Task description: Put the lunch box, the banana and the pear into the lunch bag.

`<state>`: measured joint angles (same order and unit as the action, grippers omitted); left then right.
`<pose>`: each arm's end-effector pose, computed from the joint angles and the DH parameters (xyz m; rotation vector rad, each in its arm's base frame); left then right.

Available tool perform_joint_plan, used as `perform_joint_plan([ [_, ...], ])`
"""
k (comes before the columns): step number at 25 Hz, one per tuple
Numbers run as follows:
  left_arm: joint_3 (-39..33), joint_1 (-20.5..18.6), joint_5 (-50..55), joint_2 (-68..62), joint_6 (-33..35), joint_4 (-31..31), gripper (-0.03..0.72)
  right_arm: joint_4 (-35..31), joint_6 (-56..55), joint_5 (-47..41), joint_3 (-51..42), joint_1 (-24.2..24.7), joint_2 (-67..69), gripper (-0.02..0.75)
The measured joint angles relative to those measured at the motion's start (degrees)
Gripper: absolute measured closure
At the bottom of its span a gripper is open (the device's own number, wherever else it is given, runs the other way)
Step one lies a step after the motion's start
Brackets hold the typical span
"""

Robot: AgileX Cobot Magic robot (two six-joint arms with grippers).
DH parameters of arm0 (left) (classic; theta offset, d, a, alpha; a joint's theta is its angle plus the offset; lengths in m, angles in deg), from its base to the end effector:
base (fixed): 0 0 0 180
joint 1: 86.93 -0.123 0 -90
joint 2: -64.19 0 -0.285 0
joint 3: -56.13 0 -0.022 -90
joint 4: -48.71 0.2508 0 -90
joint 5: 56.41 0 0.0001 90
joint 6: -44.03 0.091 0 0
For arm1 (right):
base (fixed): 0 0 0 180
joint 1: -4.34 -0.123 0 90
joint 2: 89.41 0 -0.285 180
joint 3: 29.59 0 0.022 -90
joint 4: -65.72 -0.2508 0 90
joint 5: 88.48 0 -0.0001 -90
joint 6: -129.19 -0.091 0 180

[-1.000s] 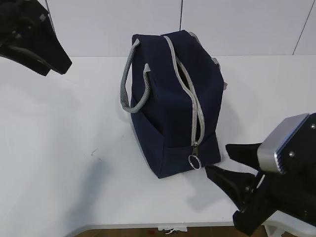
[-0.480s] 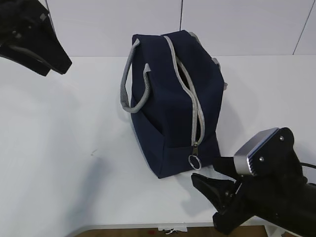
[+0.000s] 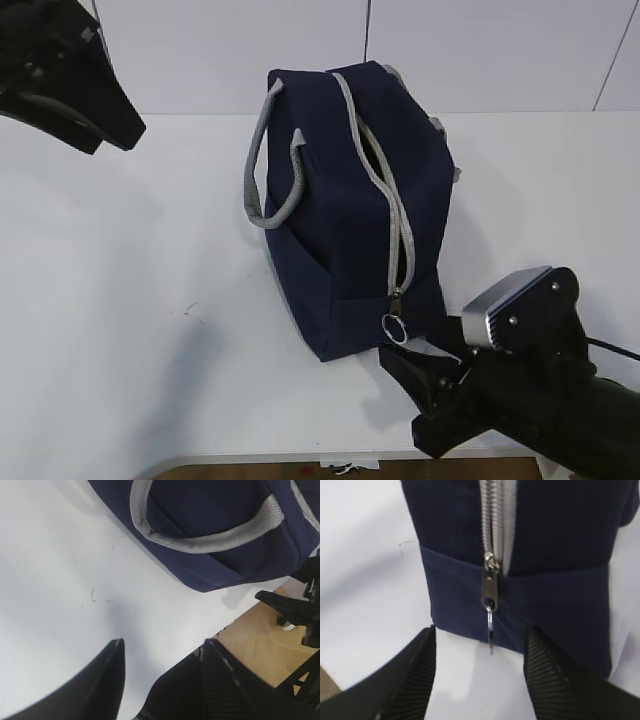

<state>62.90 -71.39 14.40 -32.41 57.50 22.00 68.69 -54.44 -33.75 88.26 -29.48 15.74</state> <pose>0.2917 -0.1212 0.3521 0.5809 2.6810 -0.6594 0.1931 0.1340 0.1232 -0.5746 1.9077 0.4477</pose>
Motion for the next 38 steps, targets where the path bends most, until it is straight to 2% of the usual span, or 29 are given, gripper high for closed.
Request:
perform_joint_plan([
  [16, 0.00, 0.00, 0.00, 0.00, -0.09, 0.02, 0.327, -0.09, -1.55, 6.35, 0.98, 0.00, 6.26, 0.309],
  [24, 0.00, 0.00, 0.00, 0.00, -0.09, 0.02, 0.334, -0.09, -1.75, 7.19, 1.19, 0.00, 6.55, 0.472],
  [31, 0.00, 0.00, 0.09, 0.00, -0.09, 0.02, 0.345, -0.79, -1.75, 7.31, 1.19, 0.00, 6.55, 0.537],
  [38, 0.00, 0.00, 0.09, 0.00, -0.09, 0.02, 0.354, -0.93, -1.89, 7.34, 1.19, 0.00, 6.55, 0.698],
])
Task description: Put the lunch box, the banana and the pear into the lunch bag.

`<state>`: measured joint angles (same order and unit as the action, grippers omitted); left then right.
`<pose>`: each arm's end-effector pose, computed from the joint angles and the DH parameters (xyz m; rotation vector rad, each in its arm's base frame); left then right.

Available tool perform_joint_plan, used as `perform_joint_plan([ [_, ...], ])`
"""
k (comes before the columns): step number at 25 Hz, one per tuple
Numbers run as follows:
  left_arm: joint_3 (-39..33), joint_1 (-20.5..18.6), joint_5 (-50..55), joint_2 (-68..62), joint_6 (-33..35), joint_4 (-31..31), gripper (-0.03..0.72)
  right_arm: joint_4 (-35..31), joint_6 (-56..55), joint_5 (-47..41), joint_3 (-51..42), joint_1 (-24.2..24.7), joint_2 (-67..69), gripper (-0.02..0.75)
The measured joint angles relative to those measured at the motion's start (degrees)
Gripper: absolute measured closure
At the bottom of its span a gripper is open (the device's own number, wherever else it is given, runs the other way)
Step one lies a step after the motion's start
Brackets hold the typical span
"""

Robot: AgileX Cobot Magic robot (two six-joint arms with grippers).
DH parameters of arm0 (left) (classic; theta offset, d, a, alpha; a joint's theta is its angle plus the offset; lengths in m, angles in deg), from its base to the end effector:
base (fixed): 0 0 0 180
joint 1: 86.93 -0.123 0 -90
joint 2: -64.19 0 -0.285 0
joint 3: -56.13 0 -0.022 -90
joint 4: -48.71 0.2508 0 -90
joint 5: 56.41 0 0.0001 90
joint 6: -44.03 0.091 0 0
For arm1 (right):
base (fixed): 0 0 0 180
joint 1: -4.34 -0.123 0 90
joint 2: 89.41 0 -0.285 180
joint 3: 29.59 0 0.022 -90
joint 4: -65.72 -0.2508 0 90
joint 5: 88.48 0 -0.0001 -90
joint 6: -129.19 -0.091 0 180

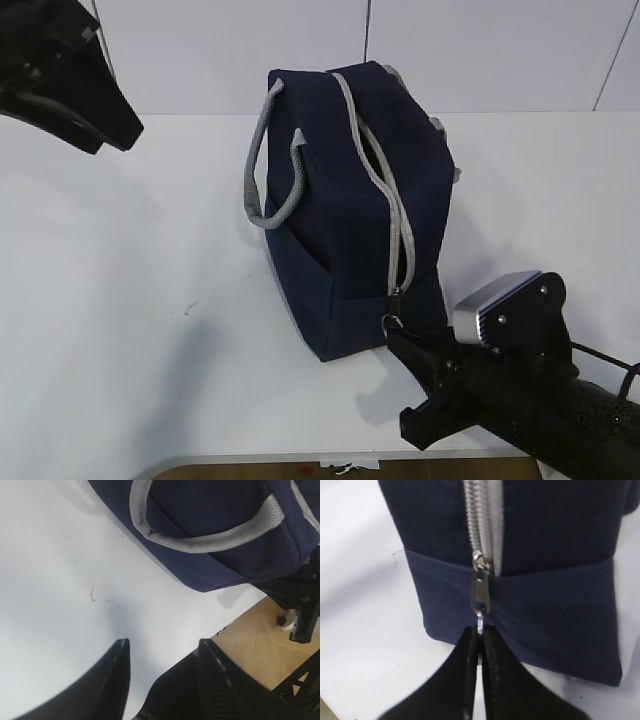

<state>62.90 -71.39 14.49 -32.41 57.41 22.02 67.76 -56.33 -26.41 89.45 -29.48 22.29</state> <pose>0.2916 -0.1212 0.3521 0.5798 2.6831 -0.6597 0.2014 0.1384 0.1098 -0.5156 1.8908 0.4752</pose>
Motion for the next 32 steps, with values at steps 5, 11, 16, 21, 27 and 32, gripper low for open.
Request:
perform_joint_plan([
  [5, 0.00, 0.00, 0.00, 0.00, -0.67, 0.00, 0.362, -1.38, 0.00, 0.00, 0.00, 0.00, 0.00, 0.737],
  [11, 0.00, 0.00, 0.00, 0.00, -0.92, 0.00, 0.370, -1.50, -0.51, 2.24, -0.56, 0.00, 0.00, 0.737],
  [16, 0.00, 0.00, 0.00, 0.00, -1.01, 0.00, 0.370, -1.50, -0.64, 2.83, -3.38, 0.00, -2.44, 0.737],
  [21, 0.00, 0.00, 0.00, 0.00, -1.01, 0.00, 0.370, -0.45, -0.64, 3.09, -4.78, 0.00, -5.99, 0.737],
  [27, 0.00, 0.10, 0.00, 0.00, -1.01, 0.00, 0.370, 0.66, -0.64, 3.17, -4.90, 0.00, -9.65, 0.737],
  [32, 0.00, 0.10, 0.00, 0.00, -1.05, 0.00, 0.370, 0.80, -0.64, 1.81, -5.00, 0.00, -12.50, 0.737],
])
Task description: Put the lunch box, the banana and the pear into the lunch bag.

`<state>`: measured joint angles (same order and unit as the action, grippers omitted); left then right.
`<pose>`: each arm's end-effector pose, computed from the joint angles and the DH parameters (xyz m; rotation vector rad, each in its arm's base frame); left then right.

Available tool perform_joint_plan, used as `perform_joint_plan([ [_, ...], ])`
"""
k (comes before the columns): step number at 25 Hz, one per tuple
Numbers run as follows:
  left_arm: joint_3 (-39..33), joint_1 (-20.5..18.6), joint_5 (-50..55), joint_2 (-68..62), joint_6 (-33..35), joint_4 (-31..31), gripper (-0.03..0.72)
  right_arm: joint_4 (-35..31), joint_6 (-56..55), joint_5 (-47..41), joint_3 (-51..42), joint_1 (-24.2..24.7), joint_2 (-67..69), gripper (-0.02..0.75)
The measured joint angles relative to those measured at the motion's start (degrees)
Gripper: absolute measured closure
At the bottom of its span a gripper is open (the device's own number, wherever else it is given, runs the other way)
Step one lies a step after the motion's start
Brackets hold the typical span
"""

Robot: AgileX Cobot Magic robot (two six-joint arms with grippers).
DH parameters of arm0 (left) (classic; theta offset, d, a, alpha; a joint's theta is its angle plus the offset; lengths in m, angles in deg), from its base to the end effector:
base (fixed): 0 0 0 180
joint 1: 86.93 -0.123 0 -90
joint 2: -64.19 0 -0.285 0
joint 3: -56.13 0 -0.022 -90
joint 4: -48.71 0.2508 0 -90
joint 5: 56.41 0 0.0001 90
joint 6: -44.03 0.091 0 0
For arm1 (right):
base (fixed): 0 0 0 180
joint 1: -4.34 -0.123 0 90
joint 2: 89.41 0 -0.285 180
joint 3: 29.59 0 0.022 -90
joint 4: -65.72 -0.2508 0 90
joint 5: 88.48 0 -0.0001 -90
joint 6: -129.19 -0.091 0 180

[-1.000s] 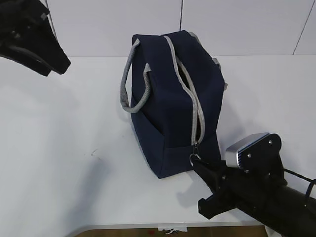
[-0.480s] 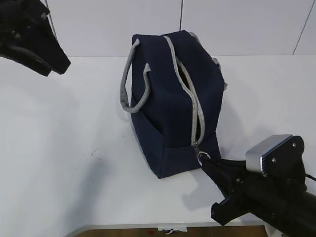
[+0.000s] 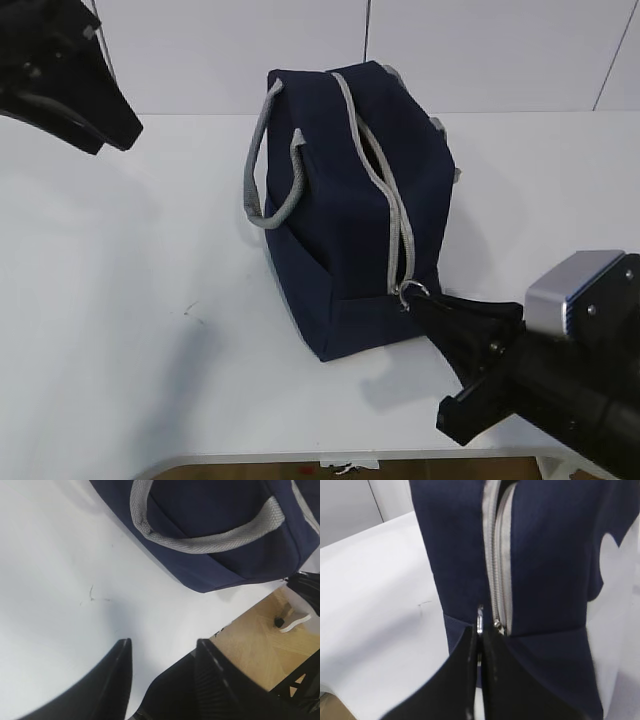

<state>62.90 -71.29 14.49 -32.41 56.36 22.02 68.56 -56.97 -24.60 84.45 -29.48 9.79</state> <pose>0.2914 -0.1217 0.3521 0.5583 2.6913 -0.6650 0.1807 0.1259 0.1496 -0.4806 1.7329 0.5265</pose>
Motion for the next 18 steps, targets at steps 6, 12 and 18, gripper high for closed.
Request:
perform_joint_plan([
  [6, 0.00, 0.00, 0.00, 0.00, 0.00, 0.00, 0.370, -0.10, 0.43, -1.82, 0.00, 0.00, -3.42, 0.737],
  [12, 0.00, 0.00, 0.00, 0.00, 0.00, 0.00, 0.370, -0.22, 2.15, -8.09, 2.14, 0.00, -6.45, 0.737],
  [18, 0.00, 0.00, 0.00, 0.00, 0.00, 0.00, 0.370, -0.22, 3.84, -16.74, 6.14, 0.00, -10.14, 0.737],
])
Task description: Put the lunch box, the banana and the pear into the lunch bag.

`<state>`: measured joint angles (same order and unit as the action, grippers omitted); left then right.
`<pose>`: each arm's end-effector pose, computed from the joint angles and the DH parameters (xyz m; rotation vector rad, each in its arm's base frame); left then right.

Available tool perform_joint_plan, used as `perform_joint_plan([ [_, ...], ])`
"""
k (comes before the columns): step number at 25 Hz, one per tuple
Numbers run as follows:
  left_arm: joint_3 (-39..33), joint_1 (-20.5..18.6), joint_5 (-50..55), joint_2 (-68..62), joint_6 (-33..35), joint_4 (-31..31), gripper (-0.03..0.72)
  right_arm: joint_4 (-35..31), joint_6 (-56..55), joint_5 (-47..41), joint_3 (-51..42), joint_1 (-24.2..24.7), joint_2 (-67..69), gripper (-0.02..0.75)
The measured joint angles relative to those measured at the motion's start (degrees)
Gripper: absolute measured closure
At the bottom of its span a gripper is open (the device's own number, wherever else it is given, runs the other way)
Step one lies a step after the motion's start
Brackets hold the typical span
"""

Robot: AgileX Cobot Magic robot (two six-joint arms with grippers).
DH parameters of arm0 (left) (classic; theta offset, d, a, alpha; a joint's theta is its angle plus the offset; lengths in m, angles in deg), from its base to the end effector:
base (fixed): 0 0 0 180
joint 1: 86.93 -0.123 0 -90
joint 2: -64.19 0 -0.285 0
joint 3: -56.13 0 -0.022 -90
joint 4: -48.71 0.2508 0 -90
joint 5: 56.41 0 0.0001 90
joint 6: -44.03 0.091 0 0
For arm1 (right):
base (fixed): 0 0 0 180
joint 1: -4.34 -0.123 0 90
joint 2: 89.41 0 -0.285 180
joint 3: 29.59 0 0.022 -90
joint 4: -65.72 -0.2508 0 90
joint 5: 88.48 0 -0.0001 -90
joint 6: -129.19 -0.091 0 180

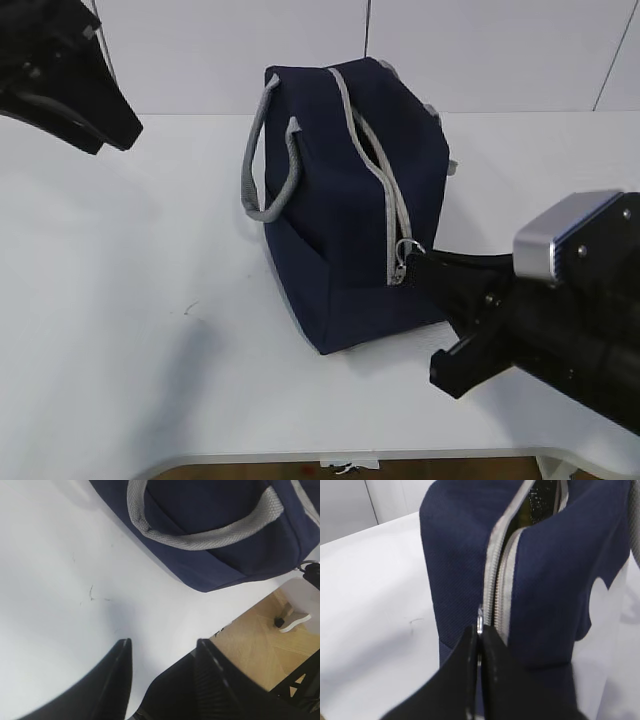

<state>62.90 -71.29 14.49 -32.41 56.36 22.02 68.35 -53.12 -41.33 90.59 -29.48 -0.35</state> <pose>0.2914 -0.1217 0.3521 0.5583 2.6913 -0.6650 0.1917 0.1321 0.1860 -0.5391 1.7166 0.4609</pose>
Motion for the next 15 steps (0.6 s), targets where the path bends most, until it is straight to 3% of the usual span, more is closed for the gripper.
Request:
perform_joint_plan([
  [15, 0.00, 0.00, 0.00, 0.00, 0.00, 0.00, 0.371, 1.37, 1.10, -22.56, 14.40, 0.00, -6.71, 0.737],
])
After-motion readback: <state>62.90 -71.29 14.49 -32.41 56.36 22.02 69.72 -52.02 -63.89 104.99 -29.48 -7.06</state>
